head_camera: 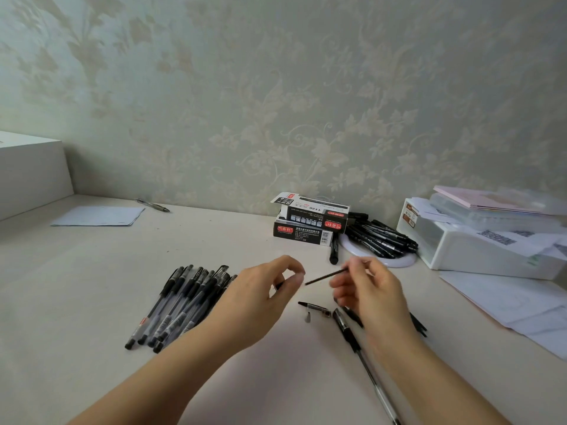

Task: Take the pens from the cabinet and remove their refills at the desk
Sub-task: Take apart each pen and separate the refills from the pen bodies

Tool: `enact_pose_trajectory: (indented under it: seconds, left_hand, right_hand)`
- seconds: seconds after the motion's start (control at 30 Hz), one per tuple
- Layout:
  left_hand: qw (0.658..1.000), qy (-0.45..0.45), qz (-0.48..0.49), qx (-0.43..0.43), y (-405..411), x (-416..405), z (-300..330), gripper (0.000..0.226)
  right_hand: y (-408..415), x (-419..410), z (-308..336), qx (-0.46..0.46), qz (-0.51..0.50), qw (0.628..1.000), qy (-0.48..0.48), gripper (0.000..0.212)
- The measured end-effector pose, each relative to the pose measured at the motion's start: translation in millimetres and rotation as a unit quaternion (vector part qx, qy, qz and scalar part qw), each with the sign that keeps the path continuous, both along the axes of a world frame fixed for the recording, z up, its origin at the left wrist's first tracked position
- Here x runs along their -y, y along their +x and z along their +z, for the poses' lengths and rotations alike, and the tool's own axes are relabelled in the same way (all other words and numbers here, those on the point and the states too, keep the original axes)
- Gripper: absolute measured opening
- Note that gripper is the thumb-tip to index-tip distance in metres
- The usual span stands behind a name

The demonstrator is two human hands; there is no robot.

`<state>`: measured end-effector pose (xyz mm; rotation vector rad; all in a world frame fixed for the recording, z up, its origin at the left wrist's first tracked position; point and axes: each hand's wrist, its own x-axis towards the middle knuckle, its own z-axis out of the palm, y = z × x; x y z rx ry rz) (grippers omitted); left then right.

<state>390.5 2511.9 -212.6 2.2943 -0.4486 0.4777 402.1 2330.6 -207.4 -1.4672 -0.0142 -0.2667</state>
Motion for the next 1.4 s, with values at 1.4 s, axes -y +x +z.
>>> enact_pose_trajectory:
  seconds: [1.4]
  left_hand:
    - [0.999, 0.01, -0.04, -0.028, 1, -2, -1, 0.006]
  right_hand:
    - [-1, 2, -20, 0.139, 0.085, 0.849, -0.503, 0.017]
